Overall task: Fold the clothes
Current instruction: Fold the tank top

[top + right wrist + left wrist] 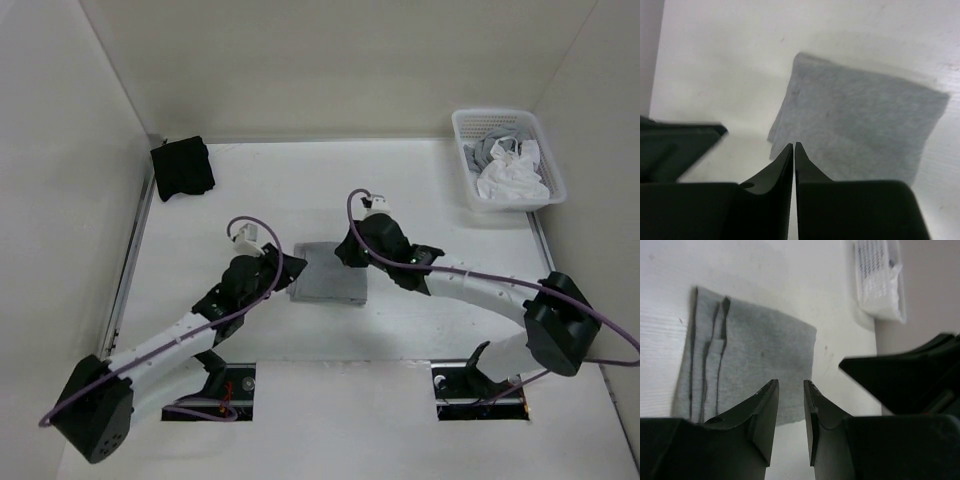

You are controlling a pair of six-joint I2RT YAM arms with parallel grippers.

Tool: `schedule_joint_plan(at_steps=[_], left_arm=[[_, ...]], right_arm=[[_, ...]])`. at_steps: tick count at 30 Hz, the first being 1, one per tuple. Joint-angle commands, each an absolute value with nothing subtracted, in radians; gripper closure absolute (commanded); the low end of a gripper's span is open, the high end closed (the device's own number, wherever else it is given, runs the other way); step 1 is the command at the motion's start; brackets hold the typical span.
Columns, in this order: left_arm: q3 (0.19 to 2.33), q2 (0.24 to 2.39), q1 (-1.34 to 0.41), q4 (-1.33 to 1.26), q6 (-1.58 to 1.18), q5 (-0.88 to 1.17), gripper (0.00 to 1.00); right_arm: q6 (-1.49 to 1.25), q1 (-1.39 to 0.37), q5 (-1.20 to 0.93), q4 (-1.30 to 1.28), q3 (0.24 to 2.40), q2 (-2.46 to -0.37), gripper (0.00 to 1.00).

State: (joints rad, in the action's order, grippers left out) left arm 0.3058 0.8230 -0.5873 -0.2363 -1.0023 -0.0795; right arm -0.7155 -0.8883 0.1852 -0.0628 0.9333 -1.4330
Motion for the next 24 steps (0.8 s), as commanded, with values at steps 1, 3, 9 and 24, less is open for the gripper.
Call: schedule_joint_plan(at_steps=[1, 3, 9, 24], left_arm=[[0.339, 0.955, -0.668, -0.420, -0.980, -0.112, 0.75], [0.345, 1.030, -0.699, -0.463, -0.977, -0.120, 0.75], [0.299, 1.189, -0.742, -0.567, -1.015, -0.117, 0.76], [0.150, 1.229, -0.725, -0.592, -1.057, -0.107, 0.77]], right_arm=[[-0.729, -0.826, 0.045, 0.133, 0.853, -1.454, 0.94], [-0.724, -0.794, -0.032, 0.227, 0.832, -1.488, 0.95], [-0.794, -0.722, -0.245, 0.449, 0.856, -1.689, 0.94], [-1.012, -0.602, -0.386, 0.854, 0.925, -2.025, 0.91]])
